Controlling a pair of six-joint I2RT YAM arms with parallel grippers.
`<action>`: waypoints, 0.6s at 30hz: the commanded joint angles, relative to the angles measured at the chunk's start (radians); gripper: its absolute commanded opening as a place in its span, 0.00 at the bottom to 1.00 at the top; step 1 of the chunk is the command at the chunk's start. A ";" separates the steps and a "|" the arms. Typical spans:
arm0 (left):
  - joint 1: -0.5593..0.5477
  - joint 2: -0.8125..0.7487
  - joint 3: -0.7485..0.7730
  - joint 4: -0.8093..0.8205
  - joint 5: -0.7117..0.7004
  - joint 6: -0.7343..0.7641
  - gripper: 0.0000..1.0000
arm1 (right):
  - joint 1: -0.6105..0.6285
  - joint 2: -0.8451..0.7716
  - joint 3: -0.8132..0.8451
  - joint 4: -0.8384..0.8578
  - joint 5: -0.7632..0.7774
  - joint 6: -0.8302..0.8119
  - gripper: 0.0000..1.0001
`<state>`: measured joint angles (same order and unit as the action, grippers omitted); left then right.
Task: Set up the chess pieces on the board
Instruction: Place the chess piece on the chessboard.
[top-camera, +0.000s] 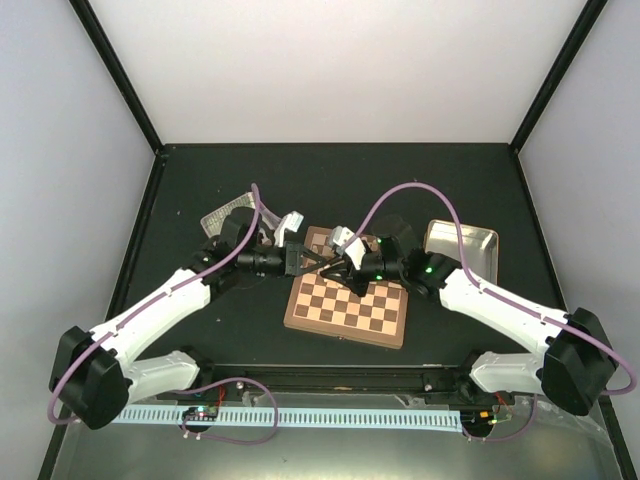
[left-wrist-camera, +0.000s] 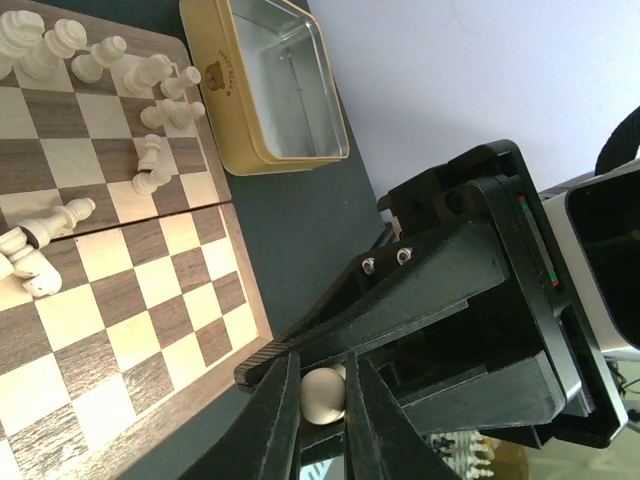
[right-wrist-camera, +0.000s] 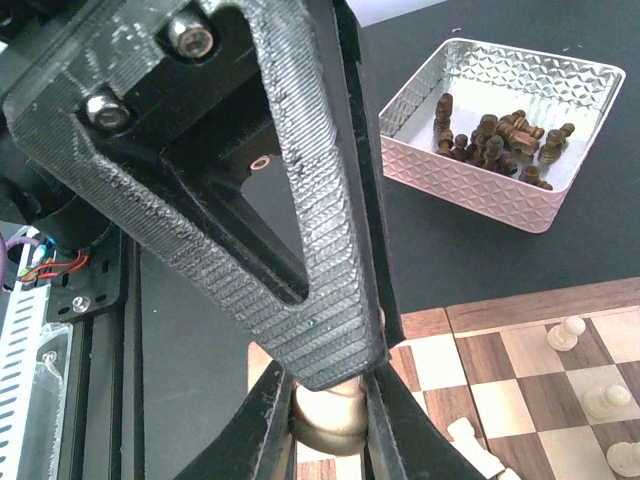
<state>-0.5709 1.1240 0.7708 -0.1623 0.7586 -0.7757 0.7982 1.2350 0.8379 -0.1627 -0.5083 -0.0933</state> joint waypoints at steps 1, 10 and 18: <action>-0.006 0.019 0.056 0.004 0.063 0.043 0.06 | 0.009 0.009 0.016 0.008 -0.036 -0.019 0.01; -0.009 0.024 0.059 -0.035 0.012 0.097 0.02 | 0.008 0.026 0.038 -0.011 0.047 0.061 0.35; -0.081 0.102 0.164 -0.187 -0.352 0.288 0.02 | 0.008 -0.089 -0.097 0.054 0.256 0.274 0.65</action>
<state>-0.6033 1.1652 0.8288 -0.2584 0.6308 -0.6209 0.8036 1.2278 0.8085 -0.1513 -0.4141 0.0460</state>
